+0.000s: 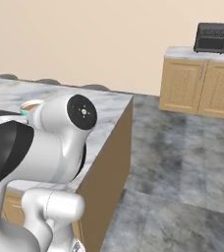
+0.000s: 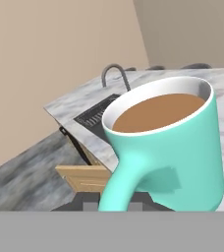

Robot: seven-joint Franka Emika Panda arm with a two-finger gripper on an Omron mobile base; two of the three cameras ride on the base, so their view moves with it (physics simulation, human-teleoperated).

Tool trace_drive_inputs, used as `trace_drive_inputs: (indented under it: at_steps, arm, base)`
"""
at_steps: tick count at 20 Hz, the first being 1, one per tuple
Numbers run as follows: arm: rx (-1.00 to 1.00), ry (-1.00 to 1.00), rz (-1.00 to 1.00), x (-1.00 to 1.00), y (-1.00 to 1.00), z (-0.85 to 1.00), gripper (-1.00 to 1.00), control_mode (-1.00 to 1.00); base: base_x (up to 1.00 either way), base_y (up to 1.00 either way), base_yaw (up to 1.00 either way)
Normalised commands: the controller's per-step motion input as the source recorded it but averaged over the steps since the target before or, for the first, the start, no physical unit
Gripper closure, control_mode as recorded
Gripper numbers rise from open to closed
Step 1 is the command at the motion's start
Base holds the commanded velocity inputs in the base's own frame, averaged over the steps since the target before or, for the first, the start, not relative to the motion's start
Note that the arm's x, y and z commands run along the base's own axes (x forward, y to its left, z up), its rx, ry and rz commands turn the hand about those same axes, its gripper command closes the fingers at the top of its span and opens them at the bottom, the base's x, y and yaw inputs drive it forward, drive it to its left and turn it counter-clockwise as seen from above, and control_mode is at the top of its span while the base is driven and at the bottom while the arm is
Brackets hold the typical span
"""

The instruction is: Pick the cup of tea, navigate to the dining table, and place it on the saucer.

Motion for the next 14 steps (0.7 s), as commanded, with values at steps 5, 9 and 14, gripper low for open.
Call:
trace_drive_inputs:
  at_steps: [5, 9, 14]
  arm:
    - [0.00, 0.00, 0.00, 0.00, 0.00, 0.00, 1.00, 1.00]
    - [0.00, 0.00, 0.00, 0.00, 0.00, 0.00, 1.00, 1.00]
    - [0.00, 0.00, 0.00, 0.00, 0.00, 0.00, 1.00, 1.00]
  base:
    - [0.00, 0.05, 0.15]
    - [-0.30, 0.75, 0.08]
    - [-0.03, 0.77, 0.01]
